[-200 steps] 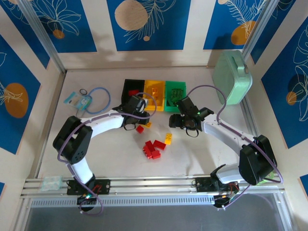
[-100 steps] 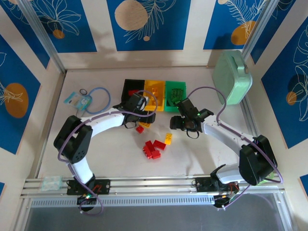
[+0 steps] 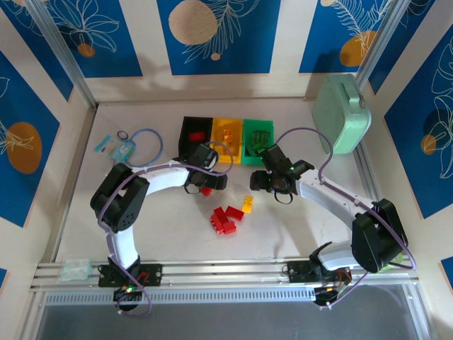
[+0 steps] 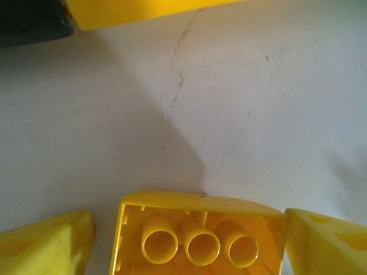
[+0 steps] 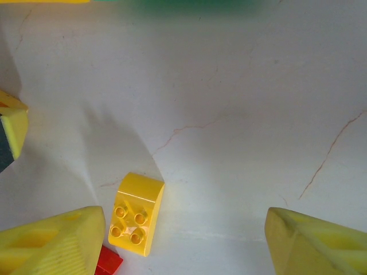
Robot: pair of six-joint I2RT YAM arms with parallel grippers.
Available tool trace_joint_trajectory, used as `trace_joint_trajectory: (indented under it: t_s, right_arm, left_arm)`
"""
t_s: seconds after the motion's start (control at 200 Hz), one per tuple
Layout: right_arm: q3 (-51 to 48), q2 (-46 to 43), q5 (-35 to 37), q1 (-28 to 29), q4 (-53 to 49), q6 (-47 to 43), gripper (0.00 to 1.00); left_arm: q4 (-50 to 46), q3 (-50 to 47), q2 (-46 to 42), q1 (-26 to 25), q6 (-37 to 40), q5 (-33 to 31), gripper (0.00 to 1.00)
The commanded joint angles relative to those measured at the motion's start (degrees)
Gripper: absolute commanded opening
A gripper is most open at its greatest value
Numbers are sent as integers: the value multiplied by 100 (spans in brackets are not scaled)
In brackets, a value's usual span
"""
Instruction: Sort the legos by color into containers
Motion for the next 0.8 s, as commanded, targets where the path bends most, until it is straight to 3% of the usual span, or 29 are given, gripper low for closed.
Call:
trace_joint_trajectory:
  t_s: [0.0,0.375,0.79]
  right_arm:
    - [-31,-20,-37,-23,-30,77,74]
    - [-94,3,-51,-23,-4,137,74]
    - [-90,-42,-53,-23,-4,139,74]
  left_arm:
    - [-56,-100,126,-12,-77,111,80]
    - [141,-317,111,-7,-184,124,53]
    - [28,-173,-498,-20,-148,12,51]
